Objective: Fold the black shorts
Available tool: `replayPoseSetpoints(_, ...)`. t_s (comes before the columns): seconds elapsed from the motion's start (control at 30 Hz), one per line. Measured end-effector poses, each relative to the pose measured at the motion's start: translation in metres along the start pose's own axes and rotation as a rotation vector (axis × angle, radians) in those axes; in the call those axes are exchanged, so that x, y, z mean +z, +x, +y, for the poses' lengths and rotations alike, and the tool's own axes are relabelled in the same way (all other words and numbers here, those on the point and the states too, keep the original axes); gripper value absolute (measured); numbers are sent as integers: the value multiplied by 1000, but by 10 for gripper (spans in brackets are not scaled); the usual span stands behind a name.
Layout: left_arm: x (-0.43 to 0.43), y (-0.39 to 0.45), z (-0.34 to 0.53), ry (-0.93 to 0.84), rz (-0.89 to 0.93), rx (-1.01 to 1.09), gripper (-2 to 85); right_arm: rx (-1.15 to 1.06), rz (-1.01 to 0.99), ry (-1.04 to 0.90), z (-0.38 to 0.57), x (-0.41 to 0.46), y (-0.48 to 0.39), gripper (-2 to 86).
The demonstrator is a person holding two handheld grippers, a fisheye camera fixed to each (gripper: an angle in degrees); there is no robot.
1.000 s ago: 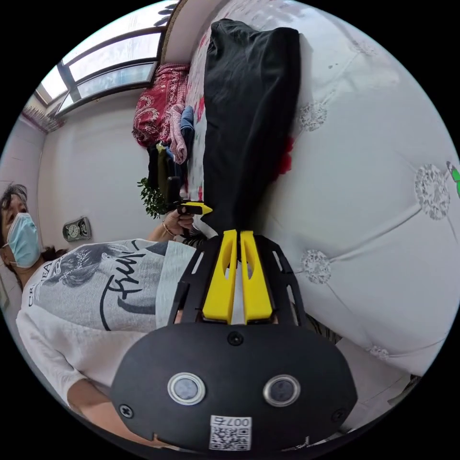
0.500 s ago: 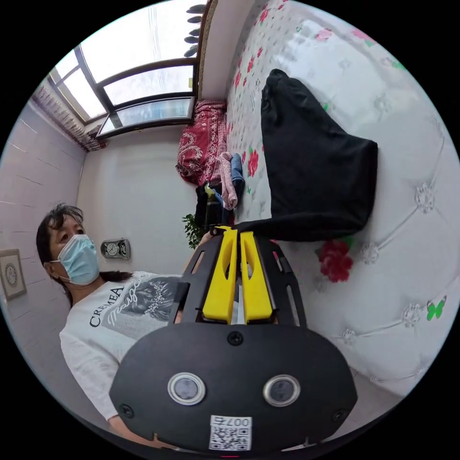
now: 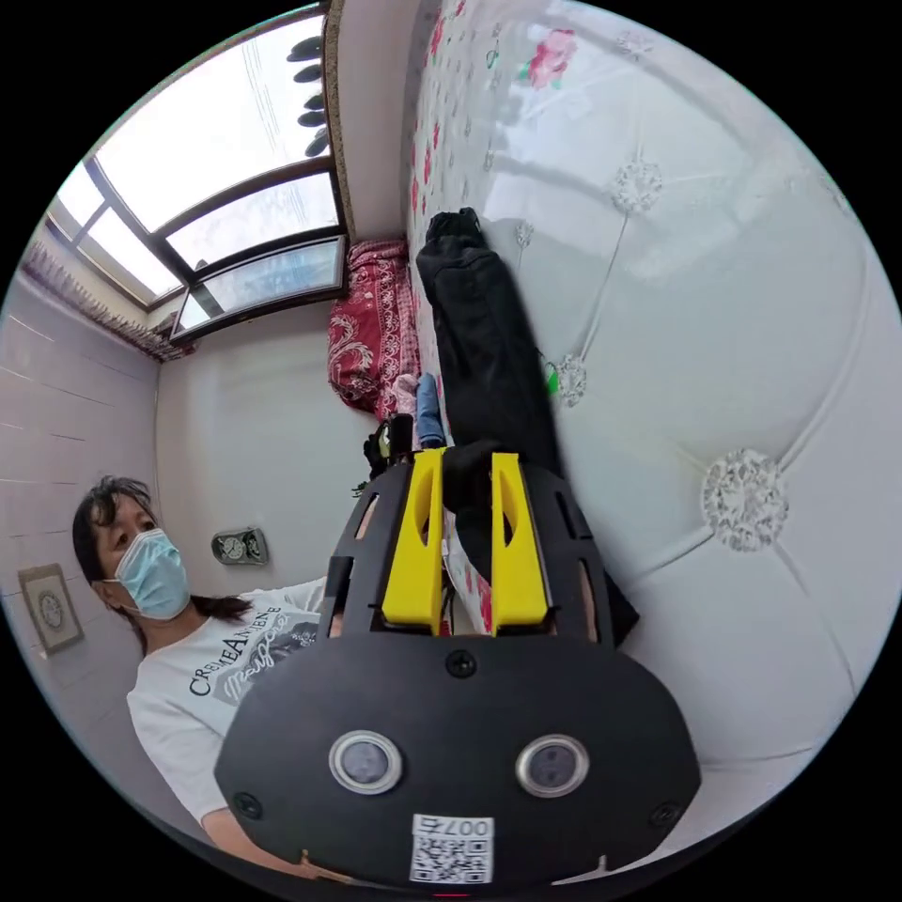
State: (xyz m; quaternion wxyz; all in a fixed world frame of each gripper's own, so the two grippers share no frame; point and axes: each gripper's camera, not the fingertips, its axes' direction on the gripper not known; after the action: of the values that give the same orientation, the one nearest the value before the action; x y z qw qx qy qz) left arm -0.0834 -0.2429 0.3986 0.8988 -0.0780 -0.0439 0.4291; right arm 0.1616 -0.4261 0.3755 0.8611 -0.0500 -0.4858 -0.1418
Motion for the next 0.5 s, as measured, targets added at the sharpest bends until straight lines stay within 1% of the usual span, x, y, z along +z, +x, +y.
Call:
replayPoseSetpoints(0.03, -4, 1, 2, 24, 7, 7, 61, 0, -26, 6, 0, -1, 2, 36)
replayPoseSetpoints(0.1, -20, 10, 14, 120, 30, 42, 59, -22, -145, 6, 3, -1, 8, 40)
replayPoseSetpoints(0.2, -30, 22, 31, 197, 8, 70, 50, -30, -144, 50, 7, -3, 7, 46)
replayPoseSetpoints(0.27, -26, 34, 41, 203, -37, 101, 48, -66, -180, 51, 8, -1, 2, 48)
replayPoseSetpoints(0.33, -11, 47, 51, 178, -85, 136, 53, -147, -101, 33, 13, 3, -17, 51)
replayPoseSetpoints(0.4, 17, 61, 67, 136, -154, 164, 68, -341, 155, -40, 30, 24, -60, 60)
replayPoseSetpoints(0.43, 25, 63, 72, 124, -174, 169, 71, -401, 230, -59, 37, 33, -72, 63)
replayPoseSetpoints(0.5, 54, 73, 89, 64, -270, 187, 89, -559, 499, -152, 69, 73, -101, 76)
